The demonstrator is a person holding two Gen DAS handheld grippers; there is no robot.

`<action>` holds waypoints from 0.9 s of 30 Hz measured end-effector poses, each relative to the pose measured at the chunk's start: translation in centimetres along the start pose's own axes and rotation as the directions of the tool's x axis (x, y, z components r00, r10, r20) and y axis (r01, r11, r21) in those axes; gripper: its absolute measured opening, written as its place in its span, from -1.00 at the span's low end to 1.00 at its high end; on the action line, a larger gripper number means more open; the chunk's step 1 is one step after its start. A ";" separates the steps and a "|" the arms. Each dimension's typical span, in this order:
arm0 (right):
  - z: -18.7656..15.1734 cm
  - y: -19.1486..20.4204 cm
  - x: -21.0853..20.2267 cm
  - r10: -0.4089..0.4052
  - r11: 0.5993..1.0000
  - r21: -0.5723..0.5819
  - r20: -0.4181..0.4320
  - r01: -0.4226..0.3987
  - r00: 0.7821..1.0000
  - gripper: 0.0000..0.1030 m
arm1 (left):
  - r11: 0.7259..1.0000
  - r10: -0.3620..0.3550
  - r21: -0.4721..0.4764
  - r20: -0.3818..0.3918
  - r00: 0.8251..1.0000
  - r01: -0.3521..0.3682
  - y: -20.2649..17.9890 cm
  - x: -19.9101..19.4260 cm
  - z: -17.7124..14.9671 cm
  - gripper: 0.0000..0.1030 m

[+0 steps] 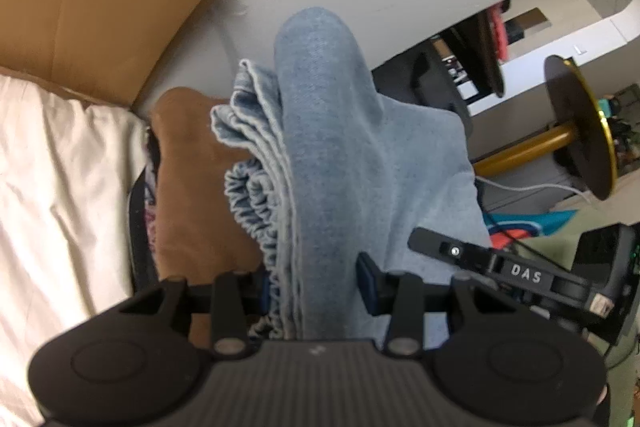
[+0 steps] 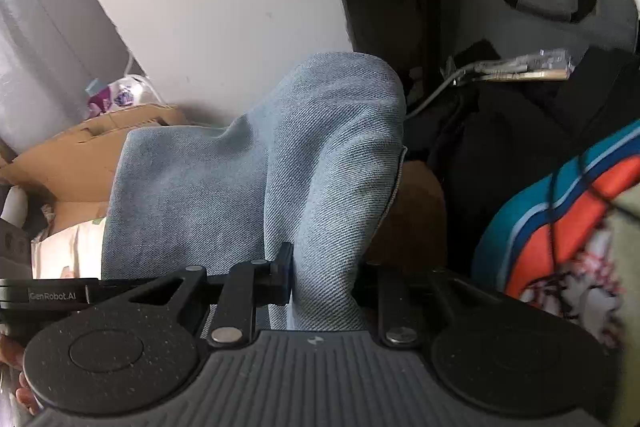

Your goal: Fold clothes

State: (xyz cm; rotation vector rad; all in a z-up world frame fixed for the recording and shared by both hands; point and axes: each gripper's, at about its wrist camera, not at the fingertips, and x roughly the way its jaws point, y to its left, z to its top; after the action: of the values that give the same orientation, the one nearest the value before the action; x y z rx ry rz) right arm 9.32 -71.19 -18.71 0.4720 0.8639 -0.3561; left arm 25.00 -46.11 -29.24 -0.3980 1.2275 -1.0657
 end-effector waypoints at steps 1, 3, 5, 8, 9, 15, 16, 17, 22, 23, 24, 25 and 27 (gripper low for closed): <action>-0.2 -0.1 0.5 -0.003 1.000 -0.002 -0.002 0.003 1.000 -0.54 | 1.000 0.005 0.000 -0.001 1.000 -0.005 0.2 0.3 0.0 -0.16; -0.4 -0.3 1.2 -0.008 1.000 -0.009 -0.004 0.008 1.000 -0.54 | 1.000 0.005 0.000 0.002 1.000 -0.005 0.6 0.5 -0.1 -0.16; -0.5 -0.4 1.5 -0.009 1.000 -0.012 0.002 0.009 1.000 -0.54 | 1.000 -0.003 -0.016 0.002 1.000 0.003 1.0 0.6 -0.1 -0.16; -0.4 -0.4 1.6 -0.008 1.000 -0.013 0.009 0.008 1.000 -0.53 | 1.000 0.003 -0.022 0.004 1.000 -0.003 0.5 0.1 -0.2 -0.16; -0.4 -0.4 1.6 -0.007 1.000 -0.013 0.011 0.007 1.000 -0.53 | 1.000 0.006 -0.021 0.005 1.000 -0.006 0.3 0.0 -0.2 -0.16; -0.3 -0.4 1.7 -0.004 1.000 -0.015 0.024 0.004 1.000 -0.54 | 0.998 0.045 -0.037 -0.026 0.999 -0.046 1.0 0.5 0.2 -0.08; -0.5 -0.4 1.9 -0.006 1.000 -0.018 0.024 0.007 1.000 -0.54 | 0.996 0.082 -0.023 -0.039 0.996 -0.083 0.7 0.5 0.4 0.02; -0.6 -0.3 2.1 -0.009 1.000 -0.022 0.023 0.009 1.000 -0.54 | 0.992 0.123 0.002 -0.058 0.991 -0.123 0.2 0.3 0.6 0.07; -0.8 -0.2 2.2 -0.015 0.999 -0.031 0.034 0.016 0.999 -0.53 | 0.974 0.215 0.094 -0.096 0.972 -0.206 -1.5 -1.2 1.4 0.16; -0.8 -0.2 2.3 -0.016 0.999 -0.028 0.035 0.017 0.999 -0.53 | 0.971 0.226 0.104 -0.095 0.969 -0.216 -1.7 -1.6 1.5 0.16; -0.8 -0.3 2.3 -0.016 0.999 -0.028 0.036 0.017 0.999 -0.53 | 0.968 0.237 0.112 -0.089 0.968 -0.226 -1.9 -2.1 1.7 0.16; -0.8 -0.3 2.3 -0.015 0.999 -0.029 0.037 0.016 0.999 -0.53 | 0.964 0.247 0.121 -0.082 0.965 -0.236 -2.1 -2.6 1.9 0.16; -0.8 -0.2 2.3 -0.014 0.999 -0.032 0.039 0.015 0.999 -0.53 | 0.957 0.268 0.137 -0.069 0.961 -0.256 -2.5 -3.6 2.2 0.16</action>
State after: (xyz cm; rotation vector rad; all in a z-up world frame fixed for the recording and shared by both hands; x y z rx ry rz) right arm 10.09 -71.24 -21.01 0.4279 0.8344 -0.3628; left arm 26.07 -44.98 -24.58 -0.0870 1.2434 -0.9326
